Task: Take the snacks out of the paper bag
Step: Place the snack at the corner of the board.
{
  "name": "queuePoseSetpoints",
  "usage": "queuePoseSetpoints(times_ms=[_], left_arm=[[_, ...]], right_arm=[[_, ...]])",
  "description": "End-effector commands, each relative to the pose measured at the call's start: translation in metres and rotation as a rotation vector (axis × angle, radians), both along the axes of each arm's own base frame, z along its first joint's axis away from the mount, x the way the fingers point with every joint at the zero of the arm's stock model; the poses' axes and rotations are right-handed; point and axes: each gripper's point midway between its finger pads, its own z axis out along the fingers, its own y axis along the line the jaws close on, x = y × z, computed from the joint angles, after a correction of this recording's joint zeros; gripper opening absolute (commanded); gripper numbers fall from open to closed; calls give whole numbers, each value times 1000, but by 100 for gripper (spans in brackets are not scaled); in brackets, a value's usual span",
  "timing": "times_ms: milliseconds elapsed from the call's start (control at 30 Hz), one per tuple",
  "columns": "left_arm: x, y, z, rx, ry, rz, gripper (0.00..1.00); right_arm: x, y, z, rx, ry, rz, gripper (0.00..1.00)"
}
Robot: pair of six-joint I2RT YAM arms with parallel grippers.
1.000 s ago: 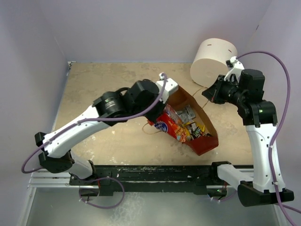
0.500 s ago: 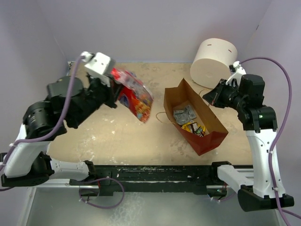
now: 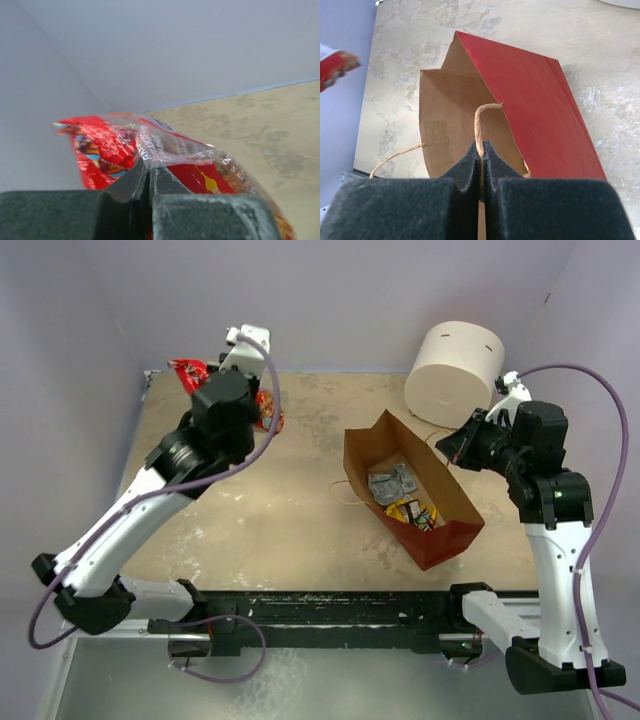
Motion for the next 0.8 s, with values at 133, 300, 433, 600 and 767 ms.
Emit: queuePoseSetpoints(times_ms=[133,300,433,600,767], left_arm=[[107,20,-11,-216,-96,129,0],[166,22,-54,-220,-56,217,0],[215,44,-99,-380,54,223,0],[272,82,-131,-453,98,229,0],[313,120,-135,-363,12,298,0]], right_arm=[[5,-5,25,-26,-116,-11,0],[10,-8,22,-54,-138,-14,0],[13,-7,23,-70,-171,1,0],[20,-7,17,-108,-187,32,0],[23,-7,4,-144,-160,55,0]])
